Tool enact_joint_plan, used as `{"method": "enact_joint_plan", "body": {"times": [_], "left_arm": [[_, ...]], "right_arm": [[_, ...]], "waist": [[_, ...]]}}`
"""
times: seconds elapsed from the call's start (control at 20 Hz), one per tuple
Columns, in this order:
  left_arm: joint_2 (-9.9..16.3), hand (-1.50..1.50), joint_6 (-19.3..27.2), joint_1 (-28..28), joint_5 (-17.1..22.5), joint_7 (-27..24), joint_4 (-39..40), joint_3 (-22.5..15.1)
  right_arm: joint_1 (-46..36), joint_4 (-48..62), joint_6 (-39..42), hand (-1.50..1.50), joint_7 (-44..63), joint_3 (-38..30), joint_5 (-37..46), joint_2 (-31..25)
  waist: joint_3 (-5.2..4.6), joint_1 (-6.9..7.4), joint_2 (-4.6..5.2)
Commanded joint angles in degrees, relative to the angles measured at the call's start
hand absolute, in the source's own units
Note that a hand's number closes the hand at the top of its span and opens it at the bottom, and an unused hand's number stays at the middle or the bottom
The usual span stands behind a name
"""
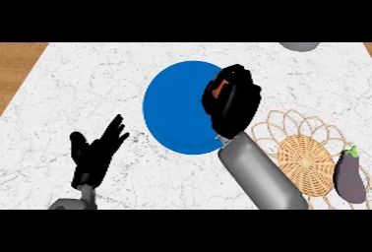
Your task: Pick the sweet potato from the placemat and place it in the plate
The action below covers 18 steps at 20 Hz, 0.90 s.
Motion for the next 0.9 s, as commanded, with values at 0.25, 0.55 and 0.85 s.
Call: {"method": "enact_joint_plan", "body": {"times": [0.25, 0.55, 0.85], "left_arm": [[-1.39, 0.00, 1.02, 0.40, -0.65, 1.32, -0.13, -1.16], [-0.43, 0.00, -0.84, -1.18, 0.34, -0.32, 2.00, 0.23], [-0.60, 0.00, -0.51, 0.77, -0.95, -2.48, 2.83, -0.30]], "right_arm": [[-1.89, 12.62, -1.87, -1.50, 7.49, -8.56, -13.95, 0.67], [-6.72, 24.92, -12.73, -1.50, -6.18, -7.34, -32.48, 0.68], [-6.07, 24.05, -24.51, -1.50, -21.48, -6.44, -42.82, 0.69]], "waist": [[-0.12, 0.28, 0.52], [-0.09, 0.84, 0.76], [-0.03, 0.14, 0.64]]}}
